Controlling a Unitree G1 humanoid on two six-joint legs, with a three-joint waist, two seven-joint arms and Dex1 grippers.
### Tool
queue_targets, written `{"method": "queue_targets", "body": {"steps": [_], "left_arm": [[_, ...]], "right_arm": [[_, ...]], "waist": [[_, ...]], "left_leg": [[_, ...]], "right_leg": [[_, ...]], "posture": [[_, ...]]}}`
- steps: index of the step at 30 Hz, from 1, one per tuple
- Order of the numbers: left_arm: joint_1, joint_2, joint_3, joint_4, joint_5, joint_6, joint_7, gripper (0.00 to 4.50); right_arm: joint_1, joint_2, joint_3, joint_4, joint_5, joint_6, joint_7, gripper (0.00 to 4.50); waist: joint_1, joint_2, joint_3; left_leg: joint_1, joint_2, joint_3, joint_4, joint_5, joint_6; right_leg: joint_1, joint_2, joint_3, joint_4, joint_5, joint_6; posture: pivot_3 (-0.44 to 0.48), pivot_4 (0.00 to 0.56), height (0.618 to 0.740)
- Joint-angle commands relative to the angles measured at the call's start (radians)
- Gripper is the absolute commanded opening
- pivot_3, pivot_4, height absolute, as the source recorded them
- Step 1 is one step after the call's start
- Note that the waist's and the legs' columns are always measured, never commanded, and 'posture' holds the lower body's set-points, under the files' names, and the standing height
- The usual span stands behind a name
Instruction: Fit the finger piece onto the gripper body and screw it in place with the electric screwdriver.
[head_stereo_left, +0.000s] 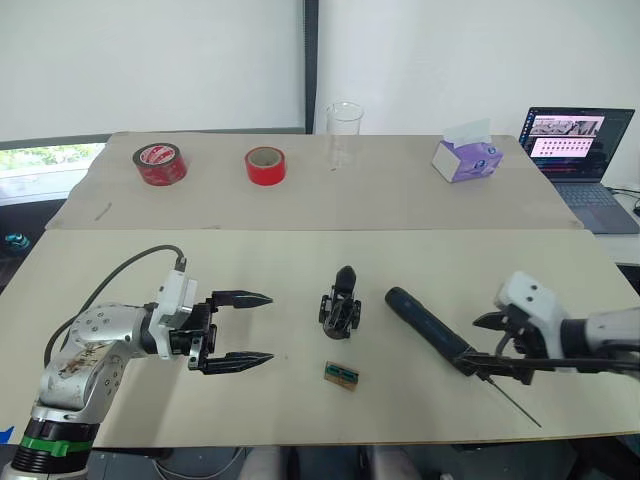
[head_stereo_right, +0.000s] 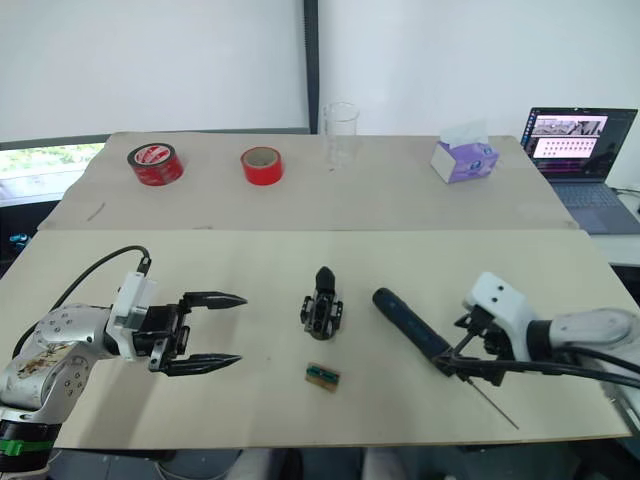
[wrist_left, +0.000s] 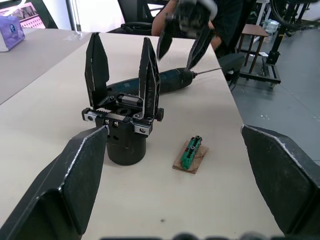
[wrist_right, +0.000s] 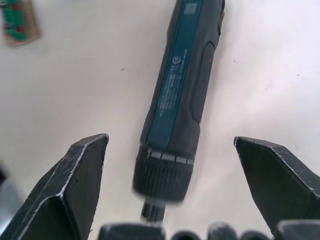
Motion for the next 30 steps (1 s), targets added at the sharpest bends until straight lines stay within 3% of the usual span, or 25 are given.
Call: {"method": "queue_targets", "body": {"steps": [1, 2, 5, 11, 24, 30], "left_arm": [[-0.033, -0.002, -0.012, -0.006, -0.005, -0.009, -0.019, 4.5], [-0.036, -0.003, -0.014, -0.003, -0.004, -0.009, -0.02, 4.5], [-0.051, -0.013, -0.03, 0.004, 0.007, -0.011, -0.015, 4.5], [-0.037, -0.019, -0.049, -0.024, 0.003, 0.002, -0.007, 4.5], [-0.016, -0.03, -0.068, -0.05, 0.006, 0.0, 0.02, 4.5], [0.022, -0.04, -0.079, -0.083, 0.009, -0.006, 0.039, 4.5]], "right_arm": [[-0.14, -0.159, 0.055, -0.065, 0.085, 0.177, 0.058, 4.49], [-0.167, -0.177, 0.082, -0.069, 0.09, 0.194, 0.059, 4.49], [-0.317, -0.229, 0.316, -0.104, -0.003, 0.294, 0.018, 4.49], [-0.599, -0.066, 0.641, -0.047, -0.099, 0.415, -0.023, 4.49], [-0.786, 0.081, 0.948, 0.104, -0.206, 0.426, -0.035, 4.49], [-0.835, 0.117, 1.017, 0.151, -0.237, 0.412, -0.006, 4.49]], "waist": [[-0.001, 0.002, 0.001], [-0.001, 0.001, 0.001], [-0.003, -0.002, 0.0], [-0.01, -0.002, 0.0], [-0.013, -0.002, 0.0], [-0.017, -0.002, 0.0]], "left_leg": [[0.0, 0.0, 0.001, 0.0, 0.0, 0.0], [0.0, 0.0, 0.001, -0.001, 0.0, 0.0], [0.001, 0.002, 0.0, -0.003, 0.0, -0.001], [-0.008, 0.0, 0.002, -0.001, 0.001, -0.002], [-0.008, 0.0, 0.002, 0.0, 0.001, -0.002], [-0.008, 0.0, 0.002, 0.0, 0.001, -0.002]], "right_leg": [[-0.001, -0.001, 0.0, 0.0, 0.0, -0.001], [-0.002, -0.001, 0.0, 0.0, 0.0, -0.001], [-0.002, -0.001, -0.003, -0.001, -0.002, -0.004], [-0.012, -0.002, 0.001, 0.001, 0.002, -0.001], [-0.012, -0.001, -0.001, 0.002, 0.004, 0.002], [-0.012, 0.0, -0.001, 0.003, 0.005, 0.003]], "posture": [[0.0, 0.15, 0.74], [0.0, 0.15, 0.74], [0.0, 0.15, 0.74], [0.0, 0.15, 0.74], [0.0, 0.15, 0.74], [0.0, 0.15, 0.74]]}}
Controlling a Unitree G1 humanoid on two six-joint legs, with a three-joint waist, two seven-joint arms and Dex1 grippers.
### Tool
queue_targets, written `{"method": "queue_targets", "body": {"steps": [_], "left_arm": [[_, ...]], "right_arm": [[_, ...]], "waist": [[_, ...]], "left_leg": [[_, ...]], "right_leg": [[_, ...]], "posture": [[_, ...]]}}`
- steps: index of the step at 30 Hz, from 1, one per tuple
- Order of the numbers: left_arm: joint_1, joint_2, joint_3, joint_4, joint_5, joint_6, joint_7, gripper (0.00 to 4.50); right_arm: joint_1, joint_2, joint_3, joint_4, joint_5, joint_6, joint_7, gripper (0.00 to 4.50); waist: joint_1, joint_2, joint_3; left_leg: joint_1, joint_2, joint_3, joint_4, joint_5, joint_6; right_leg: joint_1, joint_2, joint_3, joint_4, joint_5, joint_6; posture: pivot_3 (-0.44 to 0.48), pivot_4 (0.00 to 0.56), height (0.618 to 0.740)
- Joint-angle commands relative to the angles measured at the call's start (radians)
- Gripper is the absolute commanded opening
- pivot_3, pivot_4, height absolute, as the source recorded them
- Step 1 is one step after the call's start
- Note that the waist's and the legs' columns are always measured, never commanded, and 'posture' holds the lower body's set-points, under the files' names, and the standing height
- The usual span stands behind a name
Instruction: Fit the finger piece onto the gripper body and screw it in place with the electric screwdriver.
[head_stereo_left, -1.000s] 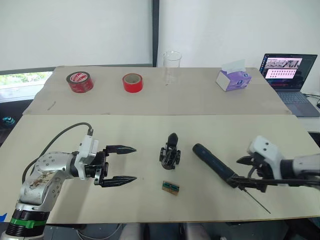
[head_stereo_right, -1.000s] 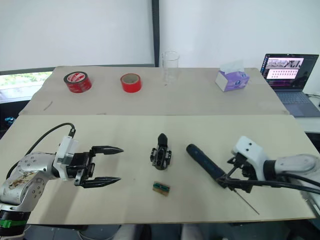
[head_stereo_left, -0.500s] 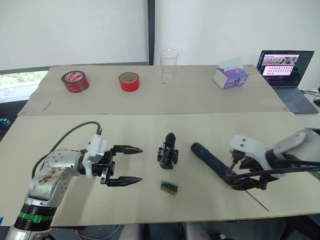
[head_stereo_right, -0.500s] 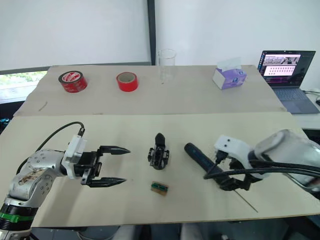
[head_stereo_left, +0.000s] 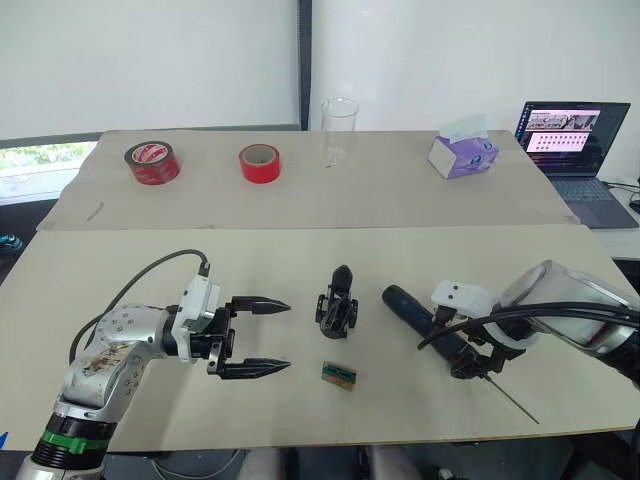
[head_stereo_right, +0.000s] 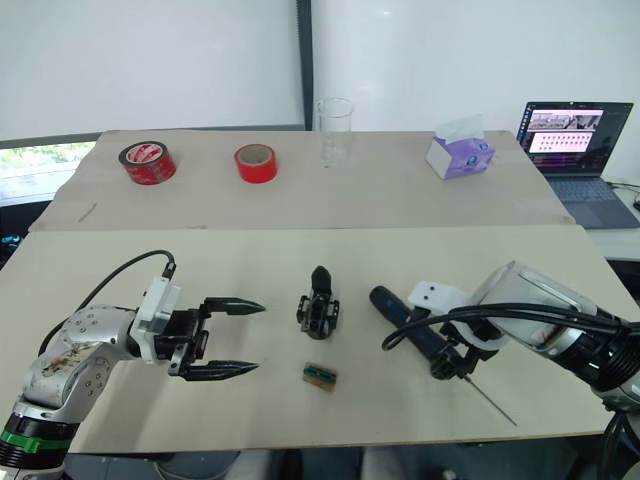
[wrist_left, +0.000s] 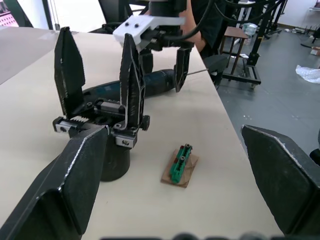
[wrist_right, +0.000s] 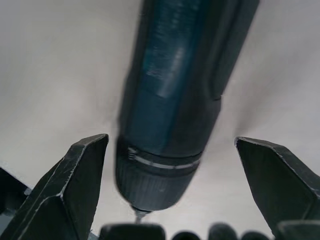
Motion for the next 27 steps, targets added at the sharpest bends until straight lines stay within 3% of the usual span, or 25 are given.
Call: {"method": "queue_targets", "body": {"steps": [1, 10, 13, 16, 18, 20, 23, 27], "left_arm": [[0.024, -0.003, 0.001, -0.053, -0.002, -0.006, 0.014, 4.5], [0.066, -0.007, -0.002, -0.087, -0.003, -0.009, 0.041, 4.5], [0.075, -0.006, -0.004, -0.096, -0.004, -0.009, 0.042, 4.5], [0.076, 0.001, -0.006, -0.095, -0.006, -0.006, 0.033, 4.5], [0.073, 0.003, -0.008, -0.093, -0.006, -0.005, 0.027, 4.5], [0.066, 0.005, -0.01, -0.091, -0.006, -0.002, 0.022, 4.5], [0.062, 0.011, -0.008, -0.087, -0.009, 0.0, 0.015, 4.5], [0.067, 0.022, 0.002, -0.073, -0.011, -0.009, -0.004, 4.5]], "right_arm": [[-0.041, 0.021, 0.014, 0.007, -0.02, -0.003, 0.02, 4.49], [-0.042, 0.069, 0.062, 0.052, -0.062, -0.023, 0.027, 4.49], [-0.019, 0.06, 0.076, 0.053, -0.077, -0.038, 0.035, 3.68], [-0.012, 0.074, 0.049, 0.045, -0.076, -0.032, 0.037, 2.51], [-0.007, 0.083, 0.022, 0.038, -0.077, -0.035, 0.036, 1.99], [0.008, 0.064, -0.011, 0.015, -0.079, -0.054, 0.037, 1.92], [0.049, 0.014, -0.116, -0.045, -0.046, -0.064, 0.051, 1.92], [0.184, -0.002, -0.467, -0.09, 0.105, 0.008, 0.078, 1.92]], "waist": [[-0.004, 0.0, 0.0], [-0.009, -0.003, -0.002], [-0.01, -0.005, -0.003], [-0.009, -0.005, -0.004], [-0.009, -0.006, -0.004], [-0.009, -0.006, -0.004], [-0.008, -0.006, -0.004], [-0.006, -0.004, -0.003]], "left_leg": [[0.0, 0.0, 0.0, 0.0, 0.0, 0.0], [0.002, 0.0, 0.0, 0.0, 0.0, 0.0], [0.002, 0.001, 0.0, 0.0, 0.0, 0.0], [0.002, 0.001, 0.0, 0.0, 0.0, 0.0], [0.002, 0.001, 0.0, 0.0, 0.0, 0.0], [0.002, 0.001, -0.001, 0.0, 0.0, 0.0], [0.001, 0.001, -0.001, -0.001, 0.0, 0.0], [0.0, 0.001, -0.001, -0.002, 0.0, -0.001]], "right_leg": [[0.0, 0.0, 0.0, 0.0, 0.0, 0.0], [0.002, 0.0, 0.0, 0.0, 0.0, 0.0], [0.002, 0.0, 0.0, 0.0, 0.001, -0.001], [0.002, 0.0, 0.0, 0.0, 0.0, -0.001], [0.002, 0.0, -0.001, 0.0, 0.001, -0.001], [0.002, 0.0, -0.001, 0.0, 0.001, -0.001], [0.001, 0.0, -0.001, 0.001, 0.001, -0.001], [0.0, 0.0, -0.001, 0.001, 0.001, 0.0]], "posture": [[0.0, 0.15, 0.74], [0.0, 0.15, 0.74], [0.0, 0.15, 0.74], [0.0, 0.15, 0.74], [0.0, 0.15, 0.74], [0.0, 0.15, 0.74], [0.0, 0.15, 0.74], [0.0, 0.15, 0.74]]}}
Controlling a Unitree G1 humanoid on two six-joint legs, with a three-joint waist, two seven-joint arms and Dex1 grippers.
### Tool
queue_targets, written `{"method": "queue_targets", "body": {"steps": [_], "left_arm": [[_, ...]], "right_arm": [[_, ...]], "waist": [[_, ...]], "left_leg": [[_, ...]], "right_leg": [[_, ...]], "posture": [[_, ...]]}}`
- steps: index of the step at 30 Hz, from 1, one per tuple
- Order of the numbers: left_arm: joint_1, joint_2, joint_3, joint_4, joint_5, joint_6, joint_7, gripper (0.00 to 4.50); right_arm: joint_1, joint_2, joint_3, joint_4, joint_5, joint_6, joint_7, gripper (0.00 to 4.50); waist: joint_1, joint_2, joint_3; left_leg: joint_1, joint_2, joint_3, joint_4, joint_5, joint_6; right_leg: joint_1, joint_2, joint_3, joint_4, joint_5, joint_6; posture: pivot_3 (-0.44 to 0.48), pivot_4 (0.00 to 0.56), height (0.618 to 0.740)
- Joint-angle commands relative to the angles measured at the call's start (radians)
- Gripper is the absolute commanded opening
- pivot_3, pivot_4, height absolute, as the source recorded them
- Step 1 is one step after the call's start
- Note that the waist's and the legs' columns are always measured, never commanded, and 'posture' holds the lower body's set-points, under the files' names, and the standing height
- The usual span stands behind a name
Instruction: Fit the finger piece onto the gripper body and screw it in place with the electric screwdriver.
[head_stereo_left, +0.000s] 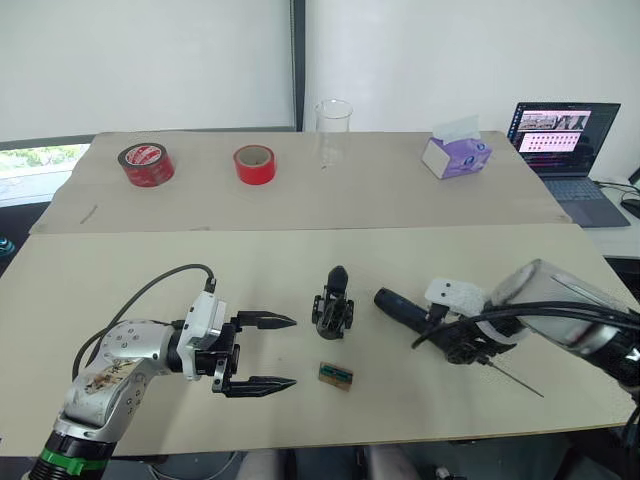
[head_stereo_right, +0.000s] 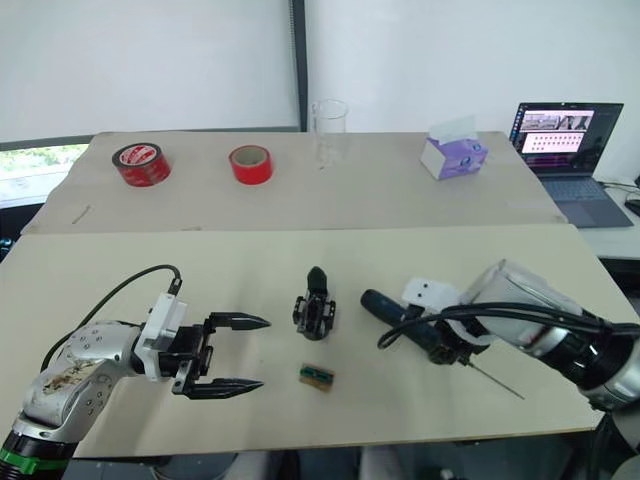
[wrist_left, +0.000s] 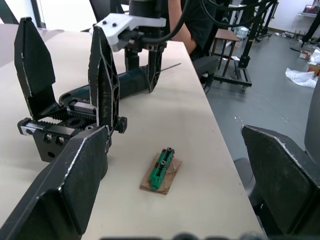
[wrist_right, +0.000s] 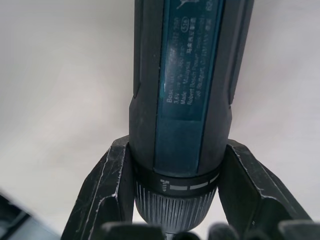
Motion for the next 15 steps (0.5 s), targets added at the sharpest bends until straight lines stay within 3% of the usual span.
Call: {"method": "queue_targets", "body": {"steps": [1, 5, 10, 12, 15], "left_arm": [[0.0, 0.015, 0.019, -0.005, -0.008, -0.012, -0.022, 4.5], [-0.011, 0.016, 0.028, 0.034, 0.001, -0.025, -0.039, 4.5], [-0.022, 0.026, 0.026, 0.081, 0.027, -0.058, -0.073, 4.5], [-0.028, 0.02, 0.017, 0.107, 0.052, -0.083, -0.076, 4.5], [-0.035, 0.004, 0.008, 0.155, 0.094, -0.131, -0.07, 4.5]], "right_arm": [[0.087, 0.0, -0.386, -0.047, 0.139, 0.079, 0.028, 1.92], [0.351, 0.071, -0.851, -0.104, 0.223, -0.031, 0.052, 1.92], [0.526, 0.252, -1.231, -0.212, 0.392, -0.142, 0.071, 1.92], [0.549, 0.353, -1.315, -0.27, 0.474, -0.189, 0.03, 1.92], [0.61, 0.471, -1.272, -0.386, 0.399, -0.41, -0.04, 1.92]], "waist": [[0.002, 0.0, 0.0], [0.017, 0.0, 0.0], [0.027, 0.001, 0.0], [0.023, 0.001, 0.0], [0.02, 0.001, 0.0]], "left_leg": [[0.0, 0.0, 0.0, 0.0, 0.0, 0.0], [0.001, 0.0, 0.0, 0.001, 0.0, 0.0], [0.001, 0.0, -0.002, 0.002, 0.0, 0.0], [0.001, 0.0, -0.002, 0.003, 0.0, 0.0], [0.005, 0.0, -0.001, 0.001, 0.0, 0.0]], "right_leg": [[0.0, 0.0, 0.0, 0.0, 0.0, 0.0], [0.003, 0.0, 0.0, -0.001, 0.001, 0.001], [0.005, 0.002, -0.001, -0.002, 0.002, 0.002], [0.005, 0.003, 0.0, -0.002, 0.002, 0.002], [0.008, 0.004, 0.002, -0.002, 0.002, 0.002]], "posture": [[0.0, 0.15, 0.74], [0.0, 0.15, 0.74], [0.0, 0.15, 0.74], [0.0, 0.15, 0.74], [0.0, 0.15, 0.74]]}}
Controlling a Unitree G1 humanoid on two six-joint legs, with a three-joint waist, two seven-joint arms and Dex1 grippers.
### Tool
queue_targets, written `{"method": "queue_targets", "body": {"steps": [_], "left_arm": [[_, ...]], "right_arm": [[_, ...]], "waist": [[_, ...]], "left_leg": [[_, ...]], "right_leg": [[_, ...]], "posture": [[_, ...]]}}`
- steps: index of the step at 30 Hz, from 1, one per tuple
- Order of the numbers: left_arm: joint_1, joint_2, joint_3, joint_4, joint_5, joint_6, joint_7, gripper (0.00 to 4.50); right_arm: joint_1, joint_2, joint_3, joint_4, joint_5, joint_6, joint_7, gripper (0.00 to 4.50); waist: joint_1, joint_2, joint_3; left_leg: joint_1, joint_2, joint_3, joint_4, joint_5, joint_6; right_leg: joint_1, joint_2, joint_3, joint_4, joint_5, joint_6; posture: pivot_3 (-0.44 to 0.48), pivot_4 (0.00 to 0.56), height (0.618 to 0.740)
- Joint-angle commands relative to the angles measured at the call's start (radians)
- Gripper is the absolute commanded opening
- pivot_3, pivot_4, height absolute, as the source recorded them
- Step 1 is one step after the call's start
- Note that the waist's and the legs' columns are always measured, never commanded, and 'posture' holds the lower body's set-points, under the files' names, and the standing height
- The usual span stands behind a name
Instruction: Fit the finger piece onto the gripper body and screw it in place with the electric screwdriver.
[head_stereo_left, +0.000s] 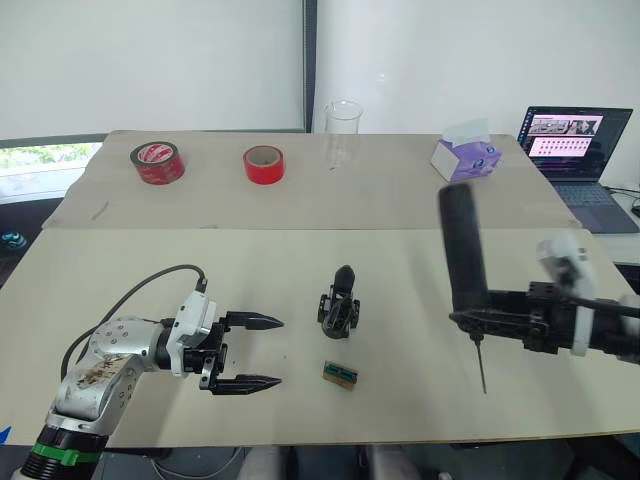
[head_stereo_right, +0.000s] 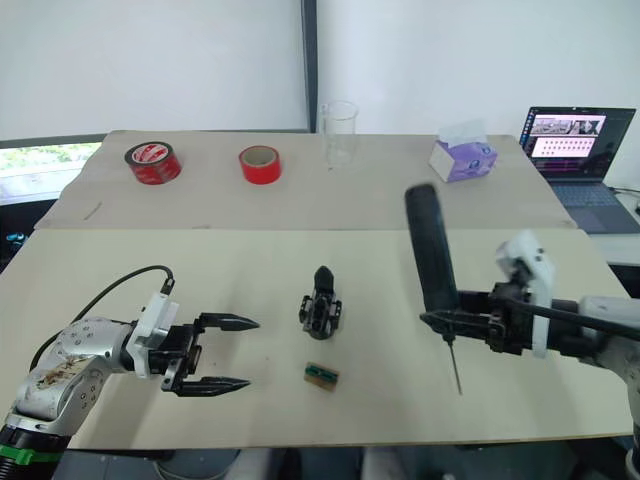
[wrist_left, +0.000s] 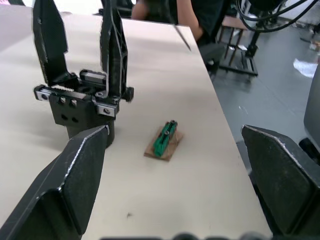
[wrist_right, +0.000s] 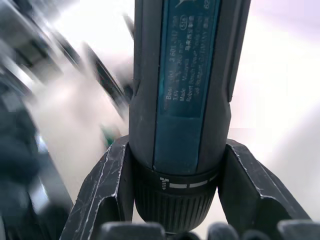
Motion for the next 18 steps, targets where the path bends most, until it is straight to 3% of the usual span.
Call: {"method": "queue_targets", "body": {"steps": [1, 7, 14, 18], "left_arm": [[-0.016, -0.019, -0.004, 0.044, 0.037, -0.067, -0.005, 4.5], [-0.031, -0.049, -0.08, 0.153, 0.161, -0.19, -0.016, 4.5], [-0.009, -0.149, -0.169, 0.198, 0.301, -0.254, 0.122, 4.5], [-0.009, -0.198, -0.22, 0.203, 0.324, -0.253, 0.154, 4.5]], "right_arm": [[0.043, 0.112, 0.037, -0.154, -0.058, -0.287, -0.068, 1.92], [0.072, 0.301, 0.278, -0.225, -0.084, -0.58, -0.088, 1.92], [0.065, 0.323, 0.517, -0.105, -0.17, -0.838, 0.039, 1.92], [0.054, 0.303, 0.582, -0.019, -0.2, -0.932, 0.101, 1.92]], "waist": [[-0.001, 0.0, 0.0], [-0.002, 0.0, 0.0], [0.002, -0.001, 0.0], [0.003, -0.001, 0.0]], "left_leg": [[0.002, 0.0, 0.0, 0.0, 0.0, 0.0], [0.004, 0.0, 0.0, -0.002, 0.0, 0.0], [0.005, -0.001, 0.0, 0.0, 0.0, 0.0], [0.006, -0.001, 0.0, 0.0, 0.0, 0.0]], "right_leg": [[0.002, 0.001, -0.001, -0.001, 0.0, 0.0], [0.003, 0.0, 0.0, -0.001, -0.001, 0.0], [0.007, -0.001, -0.001, -0.002, -0.001, 0.0], [0.007, -0.001, -0.001, -0.001, -0.001, 0.0]], "posture": [[0.0, 0.15, 0.74], [0.0, 0.15, 0.74], [0.0, 0.15, 0.74], [0.0, 0.15, 0.74]]}}
